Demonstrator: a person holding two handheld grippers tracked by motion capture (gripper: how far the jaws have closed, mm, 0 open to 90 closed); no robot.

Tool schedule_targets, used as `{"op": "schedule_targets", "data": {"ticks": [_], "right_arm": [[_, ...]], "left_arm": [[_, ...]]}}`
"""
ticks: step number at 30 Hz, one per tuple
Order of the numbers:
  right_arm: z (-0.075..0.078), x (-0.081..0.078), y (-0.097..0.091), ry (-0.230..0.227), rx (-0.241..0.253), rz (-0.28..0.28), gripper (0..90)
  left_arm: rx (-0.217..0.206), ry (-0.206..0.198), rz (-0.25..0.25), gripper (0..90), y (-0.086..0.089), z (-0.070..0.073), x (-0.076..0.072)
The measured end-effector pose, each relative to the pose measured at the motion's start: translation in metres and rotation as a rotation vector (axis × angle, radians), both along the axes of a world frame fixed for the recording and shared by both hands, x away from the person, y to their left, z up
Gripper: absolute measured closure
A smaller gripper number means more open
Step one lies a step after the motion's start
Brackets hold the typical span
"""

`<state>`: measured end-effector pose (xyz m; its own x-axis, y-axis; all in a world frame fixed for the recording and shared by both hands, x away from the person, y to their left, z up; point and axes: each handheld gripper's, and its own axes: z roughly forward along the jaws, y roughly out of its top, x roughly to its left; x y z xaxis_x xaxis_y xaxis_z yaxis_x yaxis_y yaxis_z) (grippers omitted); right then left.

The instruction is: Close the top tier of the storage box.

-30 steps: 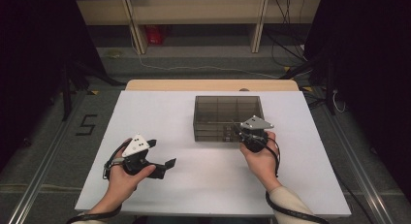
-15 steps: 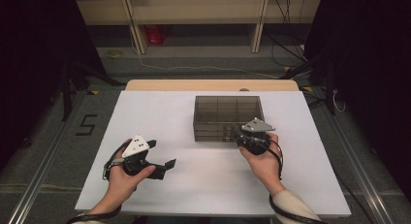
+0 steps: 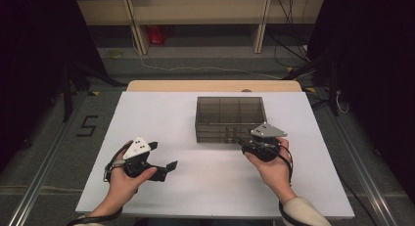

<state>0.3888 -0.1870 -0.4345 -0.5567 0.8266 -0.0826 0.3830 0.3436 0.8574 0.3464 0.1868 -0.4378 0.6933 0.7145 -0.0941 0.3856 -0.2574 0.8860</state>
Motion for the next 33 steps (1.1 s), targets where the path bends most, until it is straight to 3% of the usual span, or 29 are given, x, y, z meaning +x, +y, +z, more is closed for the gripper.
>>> {"op": "schedule_targets", "data": {"ticks": [15,33], "right_arm": [[0.003,-0.008,-0.007,-0.015,0.031,0.043,37.6],[0.005,-0.02,-0.023,-0.024,0.062,0.027,30.9]], "left_arm": [[-0.003,0.003,0.002,0.0,0.0,0.0,0.0],[-0.005,0.0,0.006,0.0,0.001,0.001,0.0]]}}
